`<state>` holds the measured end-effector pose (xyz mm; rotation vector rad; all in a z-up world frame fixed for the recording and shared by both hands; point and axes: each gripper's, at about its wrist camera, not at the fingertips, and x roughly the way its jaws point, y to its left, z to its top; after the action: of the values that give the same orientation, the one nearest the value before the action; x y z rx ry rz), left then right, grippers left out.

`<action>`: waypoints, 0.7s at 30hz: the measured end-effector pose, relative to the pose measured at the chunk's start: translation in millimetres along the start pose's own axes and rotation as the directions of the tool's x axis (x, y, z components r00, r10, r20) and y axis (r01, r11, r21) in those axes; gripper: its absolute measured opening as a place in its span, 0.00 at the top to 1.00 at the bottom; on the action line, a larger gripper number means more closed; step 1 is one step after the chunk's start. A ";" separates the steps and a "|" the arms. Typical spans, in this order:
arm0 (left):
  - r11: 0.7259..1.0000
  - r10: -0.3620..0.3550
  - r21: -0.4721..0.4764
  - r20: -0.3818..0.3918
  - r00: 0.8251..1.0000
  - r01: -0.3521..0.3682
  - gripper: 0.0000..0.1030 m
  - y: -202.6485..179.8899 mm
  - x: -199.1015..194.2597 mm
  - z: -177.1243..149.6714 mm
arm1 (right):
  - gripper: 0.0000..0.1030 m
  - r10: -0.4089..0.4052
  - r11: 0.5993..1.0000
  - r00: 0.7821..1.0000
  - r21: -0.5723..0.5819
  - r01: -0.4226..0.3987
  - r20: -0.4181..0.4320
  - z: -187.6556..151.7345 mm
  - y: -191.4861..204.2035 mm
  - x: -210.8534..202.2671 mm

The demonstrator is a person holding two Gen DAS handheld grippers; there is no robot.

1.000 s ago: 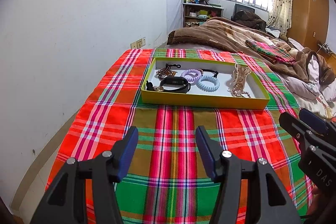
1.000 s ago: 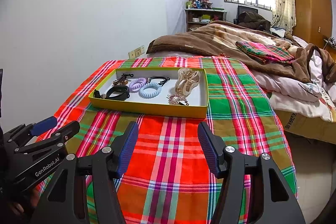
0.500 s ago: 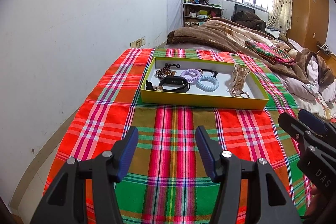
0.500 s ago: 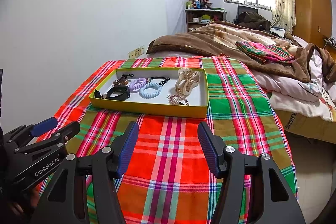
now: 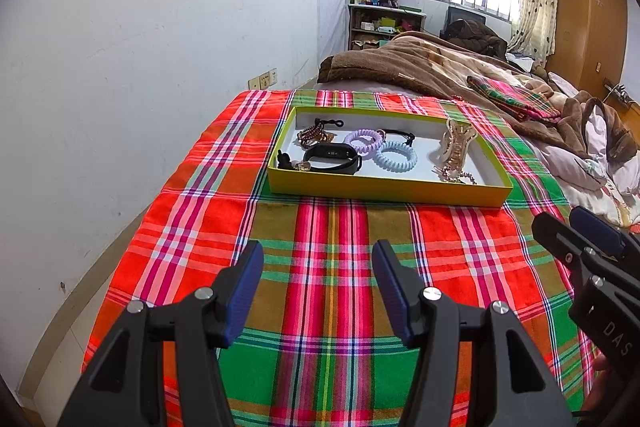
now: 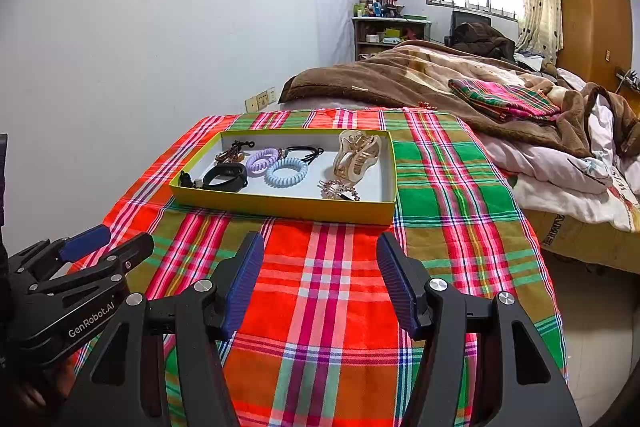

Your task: Organize jewelry

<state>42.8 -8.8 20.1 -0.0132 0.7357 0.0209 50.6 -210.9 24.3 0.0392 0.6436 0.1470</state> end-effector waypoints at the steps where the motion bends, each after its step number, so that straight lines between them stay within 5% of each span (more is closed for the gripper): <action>1: 1.000 0.000 -0.001 0.000 1.000 0.000 0.43 -0.1 0.8 0.0 | 0.43 -0.001 1.000 1.000 -0.001 0.001 0.000 -0.1 0.5 -0.3; 21: 1.000 -0.010 -0.004 -0.004 1.000 0.010 0.43 -0.1 1.5 -0.6 | 0.43 -0.003 1.000 1.000 0.000 0.003 0.001 -0.1 0.0 -1.8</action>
<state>43.5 -8.9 18.6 -0.0209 0.7401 0.0127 49.2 -211.1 25.3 0.0385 0.6423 0.1442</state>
